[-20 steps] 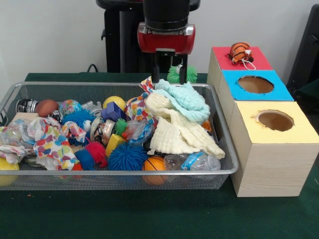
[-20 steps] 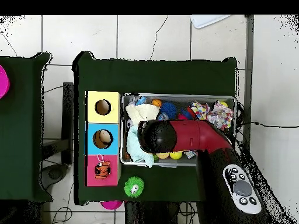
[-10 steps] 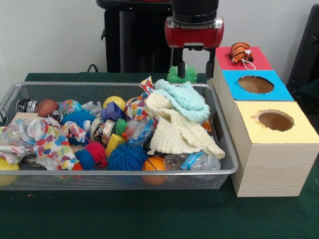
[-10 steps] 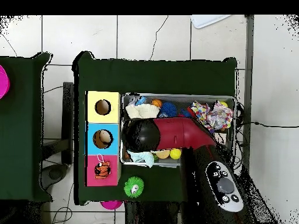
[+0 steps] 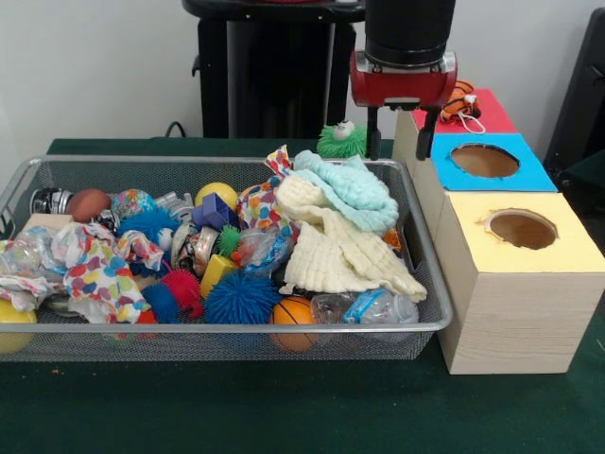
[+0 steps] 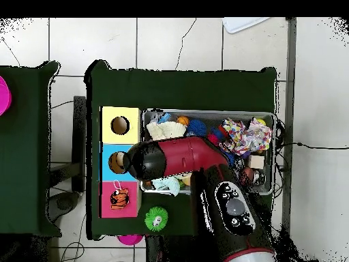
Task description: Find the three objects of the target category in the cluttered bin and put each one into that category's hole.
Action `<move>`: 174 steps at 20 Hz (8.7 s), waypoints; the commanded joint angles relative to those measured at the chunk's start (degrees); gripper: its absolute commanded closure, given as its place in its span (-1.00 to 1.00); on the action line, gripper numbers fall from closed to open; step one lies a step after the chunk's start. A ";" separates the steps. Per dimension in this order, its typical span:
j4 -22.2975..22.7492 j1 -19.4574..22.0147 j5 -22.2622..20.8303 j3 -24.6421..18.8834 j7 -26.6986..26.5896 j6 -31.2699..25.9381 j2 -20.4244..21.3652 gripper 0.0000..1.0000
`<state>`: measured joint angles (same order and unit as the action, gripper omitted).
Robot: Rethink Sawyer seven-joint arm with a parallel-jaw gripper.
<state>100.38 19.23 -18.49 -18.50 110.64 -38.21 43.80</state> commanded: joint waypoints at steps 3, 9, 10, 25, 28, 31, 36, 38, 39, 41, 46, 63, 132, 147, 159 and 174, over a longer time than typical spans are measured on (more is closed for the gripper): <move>-4.56 -2.35 -9.21 5.46 2.30 2.97 -5.99 -1.00; -7.01 -2.96 -14.35 6.01 -1.86 0.65 -5.59 -1.00; -7.17 -3.06 -14.92 6.33 -1.56 0.64 -5.37 -1.00; -9.96 -6.71 -24.39 9.83 3.22 5.73 -10.89 -1.00; -10.48 -7.86 -24.93 11.22 5.52 7.46 -12.42 -1.00; -8.71 -7.34 -22.43 11.15 6.61 8.79 -12.49 -1.00; -4.44 -3.36 -15.40 7.12 3.24 6.20 -10.30 -1.00; -2.77 -1.52 -13.03 5.44 2.35 6.02 -9.58 -1.00; -2.19 -0.80 -12.10 4.76 1.75 5.69 -9.37 -1.00; -1.35 0.17 -10.84 3.83 1.09 5.78 -9.19 -1.00; -1.81 -0.29 -12.05 4.81 0.58 7.06 -10.30 -1.00; -4.48 -1.15 -14.62 7.19 1.40 9.26 -12.13 1.00; -12.19 27.52 -31.14 -7.84 -42.55 -4.28 -5.94 1.00; -12.74 26.59 -31.95 -6.03 -41.38 -2.71 -5.57 -1.00; -10.89 24.17 -28.16 -5.13 -34.25 -3.99 -4.62 -1.00; -4.85 15.82 -16.14 -1.91 -21.27 -9.50 -0.26 -1.00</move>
<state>90.89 37.12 -37.67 -21.55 84.90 -40.59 42.76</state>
